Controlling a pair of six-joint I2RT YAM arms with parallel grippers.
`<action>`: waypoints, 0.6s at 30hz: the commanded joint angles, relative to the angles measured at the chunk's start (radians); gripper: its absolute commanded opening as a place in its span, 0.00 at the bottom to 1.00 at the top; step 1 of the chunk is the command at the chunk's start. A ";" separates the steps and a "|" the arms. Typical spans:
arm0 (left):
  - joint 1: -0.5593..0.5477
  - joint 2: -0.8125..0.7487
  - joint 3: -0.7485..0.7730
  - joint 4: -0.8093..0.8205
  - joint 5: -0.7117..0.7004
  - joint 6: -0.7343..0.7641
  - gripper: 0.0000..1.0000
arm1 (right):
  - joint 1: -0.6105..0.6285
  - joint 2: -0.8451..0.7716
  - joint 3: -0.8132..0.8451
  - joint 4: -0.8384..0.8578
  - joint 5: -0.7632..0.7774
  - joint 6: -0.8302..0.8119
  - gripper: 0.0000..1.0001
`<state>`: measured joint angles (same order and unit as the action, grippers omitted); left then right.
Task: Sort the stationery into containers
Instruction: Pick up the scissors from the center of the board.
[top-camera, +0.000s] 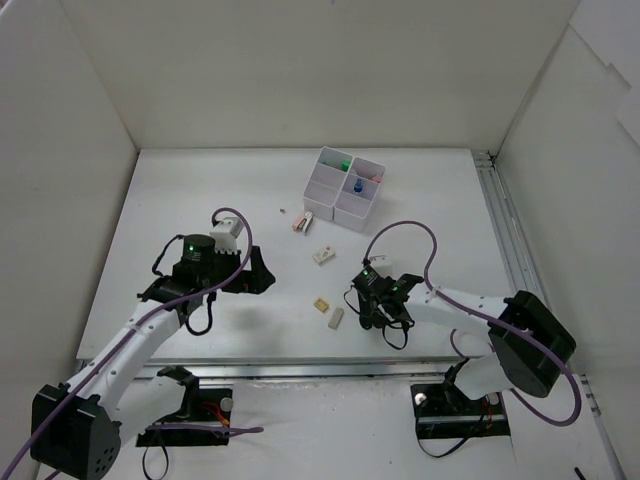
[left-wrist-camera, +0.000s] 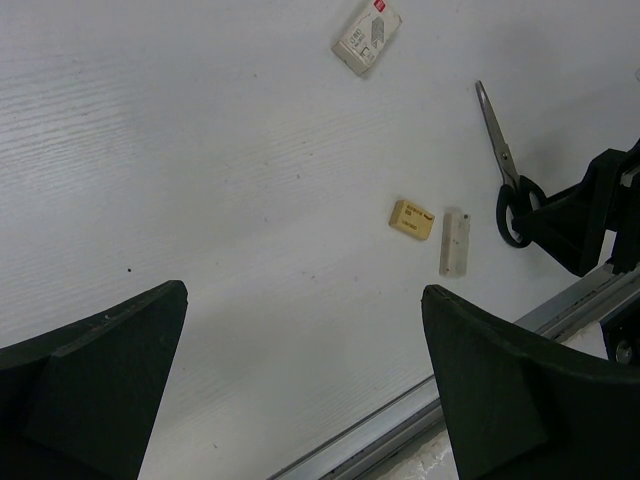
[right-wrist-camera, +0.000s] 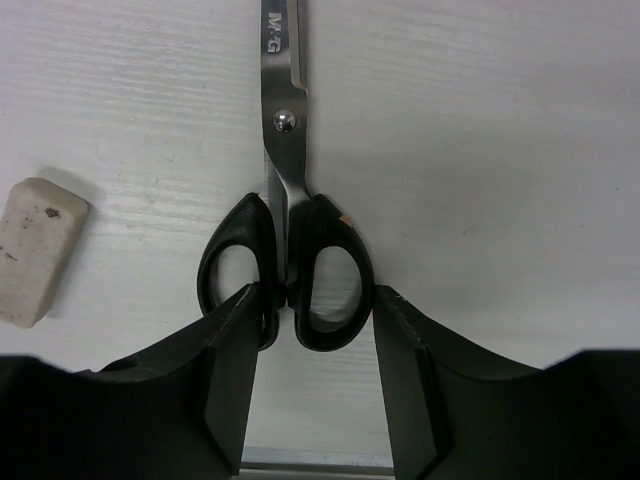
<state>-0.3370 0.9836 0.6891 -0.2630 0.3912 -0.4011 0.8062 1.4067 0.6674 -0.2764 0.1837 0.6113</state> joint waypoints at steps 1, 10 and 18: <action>-0.005 -0.003 0.018 0.022 -0.005 -0.002 0.99 | 0.007 0.021 0.006 -0.015 0.042 0.038 0.43; -0.014 0.009 0.027 0.019 -0.012 -0.002 0.99 | 0.010 0.028 0.024 -0.014 0.071 0.022 0.21; -0.014 -0.005 0.035 0.018 -0.020 0.007 0.99 | 0.013 -0.135 0.205 -0.088 0.141 -0.237 0.21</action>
<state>-0.3470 0.9916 0.6891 -0.2661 0.3828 -0.4007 0.8127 1.3441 0.7479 -0.3332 0.2394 0.5064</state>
